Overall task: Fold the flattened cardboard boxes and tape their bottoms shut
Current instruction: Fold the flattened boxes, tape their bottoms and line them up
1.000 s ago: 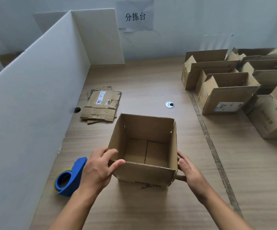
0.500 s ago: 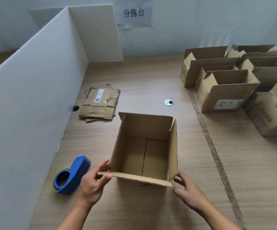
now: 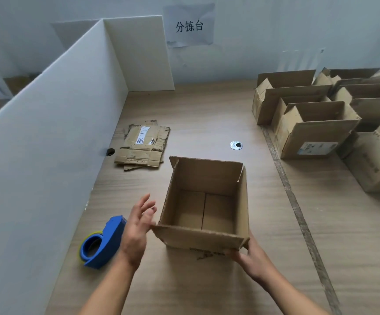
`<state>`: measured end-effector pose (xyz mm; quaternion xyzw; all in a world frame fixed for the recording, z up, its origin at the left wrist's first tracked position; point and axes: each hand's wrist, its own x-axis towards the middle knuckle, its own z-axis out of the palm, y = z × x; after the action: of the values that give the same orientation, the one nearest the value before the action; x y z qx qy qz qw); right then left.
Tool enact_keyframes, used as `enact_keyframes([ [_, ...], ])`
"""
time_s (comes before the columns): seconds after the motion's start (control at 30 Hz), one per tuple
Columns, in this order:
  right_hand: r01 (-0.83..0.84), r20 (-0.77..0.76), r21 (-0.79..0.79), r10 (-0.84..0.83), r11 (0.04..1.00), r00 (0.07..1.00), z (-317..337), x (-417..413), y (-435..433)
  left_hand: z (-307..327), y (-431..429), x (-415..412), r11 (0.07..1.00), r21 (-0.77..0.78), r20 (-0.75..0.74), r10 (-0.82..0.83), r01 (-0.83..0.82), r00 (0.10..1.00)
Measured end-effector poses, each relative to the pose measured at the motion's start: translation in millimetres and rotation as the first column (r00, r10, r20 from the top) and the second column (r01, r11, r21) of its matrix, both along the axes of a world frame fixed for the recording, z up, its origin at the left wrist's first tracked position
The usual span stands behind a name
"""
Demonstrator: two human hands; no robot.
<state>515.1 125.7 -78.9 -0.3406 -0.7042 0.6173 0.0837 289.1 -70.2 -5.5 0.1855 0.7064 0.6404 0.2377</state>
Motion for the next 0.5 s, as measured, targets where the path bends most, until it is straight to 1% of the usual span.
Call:
enact_keyframes([
  [0.03,0.046,-0.013,-0.048,-0.047,0.998,0.999,-1,-1,-1,-7,-4,-1,0.996,0.042,0.171,0.076,-0.084,0.982],
  [0.07,0.092,-0.025,-0.104,-0.096,0.99,0.995,-3,-1,-2,-15,-7,0,0.99,0.033,0.305,0.123,-0.139,0.944],
  [0.1,0.127,-0.028,-0.146,-0.132,0.981,0.991,-4,-1,-3,-23,-10,2,0.989,-0.007,0.389,0.137,-0.146,0.911],
  [0.13,0.141,-0.019,-0.158,-0.145,0.977,0.989,-5,-1,-3,-30,-14,4,0.993,-0.059,0.429,0.118,-0.103,0.896],
  [0.17,0.139,-0.025,-0.154,-0.144,0.978,0.989,-6,-1,-3,-34,-15,6,0.993,-0.112,0.43,0.071,-0.025,0.9],
  [0.23,0.139,-0.054,-0.167,-0.15,0.976,0.987,-3,-1,-4,-33,-11,12,0.969,-0.199,0.366,-0.065,0.147,0.928],
  [0.27,0.15,-0.072,-0.172,-0.164,0.974,0.984,1,-2,-4,-30,-5,14,0.957,-0.218,0.33,-0.112,0.191,0.937],
  [0.4,0.266,-0.147,-0.171,-0.291,0.949,0.945,27,-8,1,-15,14,17,0.963,-0.21,0.16,-0.135,0.167,0.978],
  [0.43,0.289,-0.167,-0.154,-0.313,0.945,0.935,32,-8,3,-11,17,17,0.964,-0.216,0.115,-0.135,0.158,0.984],
  [0.5,0.287,-0.177,-0.074,-0.296,0.955,0.939,43,-3,4,-3,22,14,0.962,-0.223,0.06,-0.15,0.16,0.987],
])
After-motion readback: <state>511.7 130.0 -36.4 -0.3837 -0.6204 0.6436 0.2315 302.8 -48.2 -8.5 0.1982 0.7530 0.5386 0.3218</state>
